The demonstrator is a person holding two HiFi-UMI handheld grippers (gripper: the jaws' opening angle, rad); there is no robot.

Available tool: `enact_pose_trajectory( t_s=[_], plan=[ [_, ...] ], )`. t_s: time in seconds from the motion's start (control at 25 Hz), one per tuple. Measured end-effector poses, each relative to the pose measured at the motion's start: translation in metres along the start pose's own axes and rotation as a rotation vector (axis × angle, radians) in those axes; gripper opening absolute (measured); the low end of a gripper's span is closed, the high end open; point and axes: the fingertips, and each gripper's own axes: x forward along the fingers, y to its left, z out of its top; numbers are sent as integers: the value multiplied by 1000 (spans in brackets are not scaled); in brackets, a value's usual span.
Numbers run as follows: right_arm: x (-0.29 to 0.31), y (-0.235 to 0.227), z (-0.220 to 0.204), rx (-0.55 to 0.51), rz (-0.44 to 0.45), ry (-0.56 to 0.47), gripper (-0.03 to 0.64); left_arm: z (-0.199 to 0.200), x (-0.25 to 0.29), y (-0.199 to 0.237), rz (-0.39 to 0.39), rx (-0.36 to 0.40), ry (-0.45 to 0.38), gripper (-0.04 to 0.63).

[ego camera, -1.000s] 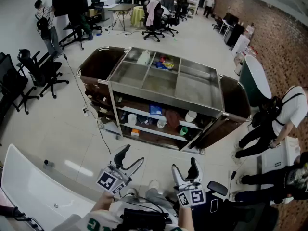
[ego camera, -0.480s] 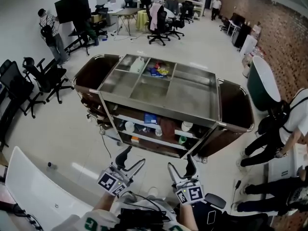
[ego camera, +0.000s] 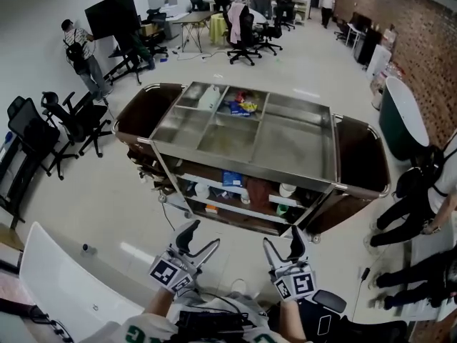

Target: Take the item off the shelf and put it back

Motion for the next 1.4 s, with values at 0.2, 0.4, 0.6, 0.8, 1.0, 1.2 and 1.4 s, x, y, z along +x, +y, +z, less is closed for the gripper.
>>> enact_pose_trajectory(
  t_s=[0.2, 0.4, 0.6, 0.8, 1.0, 1.2, 1.4],
  plan=[
    [20, 19, -8, 26, -61, -10, 383, -3, -14, 25, -51, 43, -10, 285],
    [39, 62, -11, 7, -50, 5, 383, -2, -31, 56, -54, 8, -22, 285],
    [49, 89, -19, 3, -78, 30, 383, -6, -50, 81, -72, 31, -34, 285],
    [57, 109, -20, -15, -86, 37, 383, -4, -62, 97, -73, -7, -21, 285],
    [64, 116, -24, -22, -90, 44, 383, -13, -66, 111, -70, 11, -23, 285],
    [69, 115, -25, -25, -90, 52, 383, -16, -66, 117, -59, 1, -23, 285],
    [77, 110, -30, -23, -80, 66, 383, -10, -60, 117, -48, -38, -10, 285]
  ],
)
